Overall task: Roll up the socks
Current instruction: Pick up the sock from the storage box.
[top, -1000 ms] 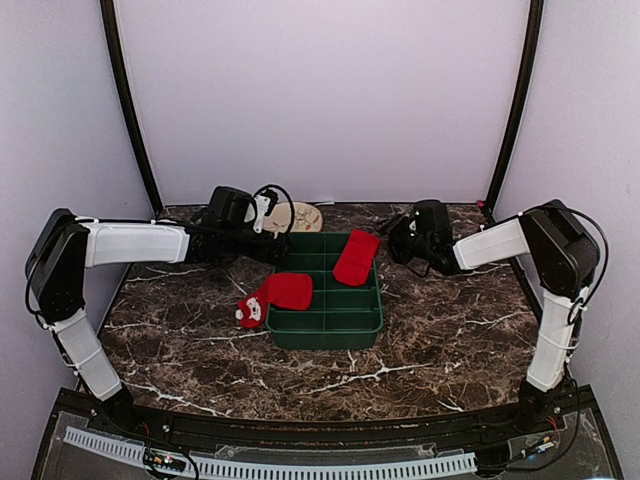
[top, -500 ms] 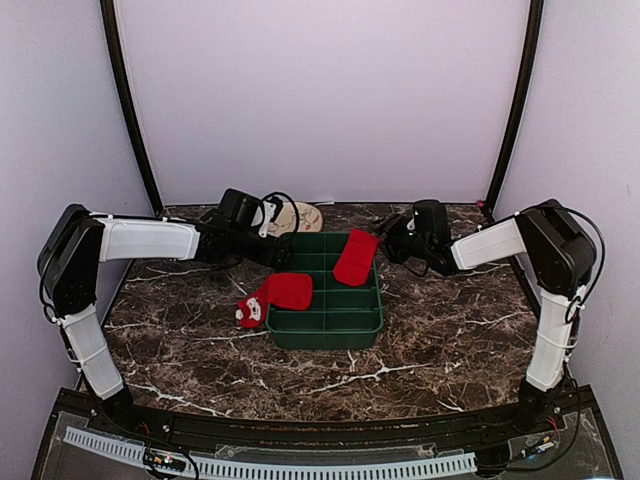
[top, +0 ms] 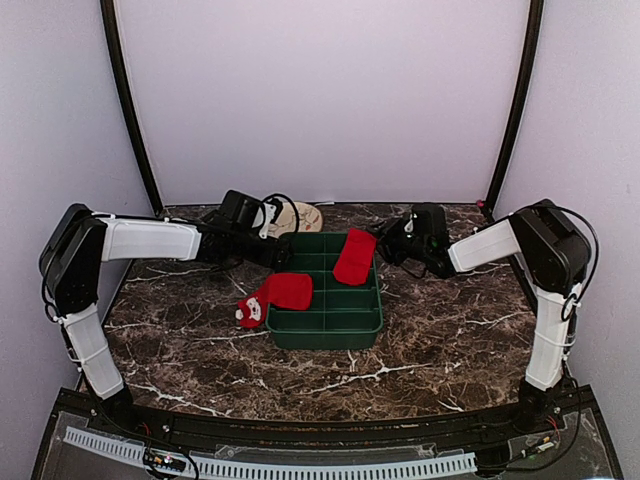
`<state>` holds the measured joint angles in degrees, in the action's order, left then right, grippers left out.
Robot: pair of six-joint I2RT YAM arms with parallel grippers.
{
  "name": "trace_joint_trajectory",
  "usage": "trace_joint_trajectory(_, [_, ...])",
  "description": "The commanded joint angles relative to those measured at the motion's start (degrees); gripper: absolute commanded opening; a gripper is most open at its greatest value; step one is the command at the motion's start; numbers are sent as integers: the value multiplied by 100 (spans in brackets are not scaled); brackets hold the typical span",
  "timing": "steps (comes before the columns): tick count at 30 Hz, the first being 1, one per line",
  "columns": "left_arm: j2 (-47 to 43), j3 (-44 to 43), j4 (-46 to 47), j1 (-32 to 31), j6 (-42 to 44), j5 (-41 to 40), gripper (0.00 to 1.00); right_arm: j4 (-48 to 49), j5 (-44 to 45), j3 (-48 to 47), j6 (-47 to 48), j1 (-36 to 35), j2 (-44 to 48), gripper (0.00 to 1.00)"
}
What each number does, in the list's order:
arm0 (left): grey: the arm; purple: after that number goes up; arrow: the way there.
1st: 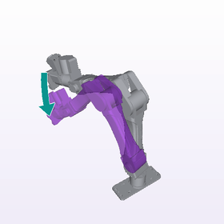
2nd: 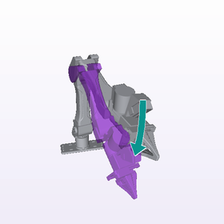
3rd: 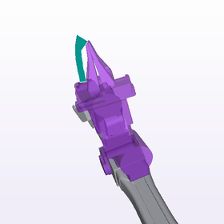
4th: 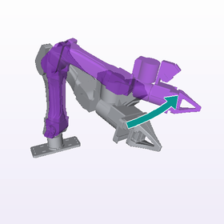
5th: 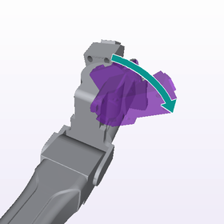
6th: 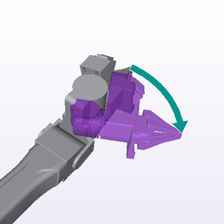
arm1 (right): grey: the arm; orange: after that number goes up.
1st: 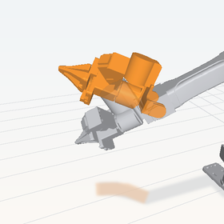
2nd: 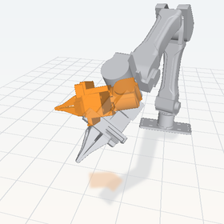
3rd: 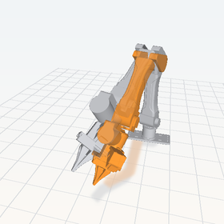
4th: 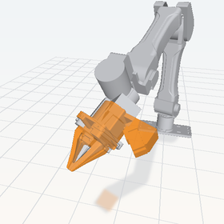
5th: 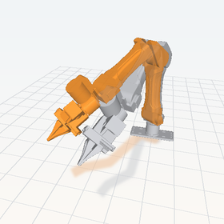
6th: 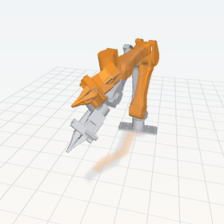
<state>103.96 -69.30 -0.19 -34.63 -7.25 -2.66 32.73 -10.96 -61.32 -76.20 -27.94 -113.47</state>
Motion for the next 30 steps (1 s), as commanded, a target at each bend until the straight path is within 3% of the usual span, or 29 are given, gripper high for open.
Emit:
trace_joint_trajectory(1, [51, -95, -131, -26, -66, -89, 86, 411, -106, 11, -62, 26, -44, 44])
trace_joint_trajectory(12, [189, -86, -171, -26, -152, -160, 78, 633, -213, 46, -30, 32, -65, 4])
trace_joint_trajectory(21, [203, -66, -235, -26, -180, -307, 70, 567, -173, 124, 161, 35, 29, 0])
trace_joint_trajectory(30, [331, -101, -239, -20, -239, -246, 49, 446, -7, 203, 856, 6, 566, 0])
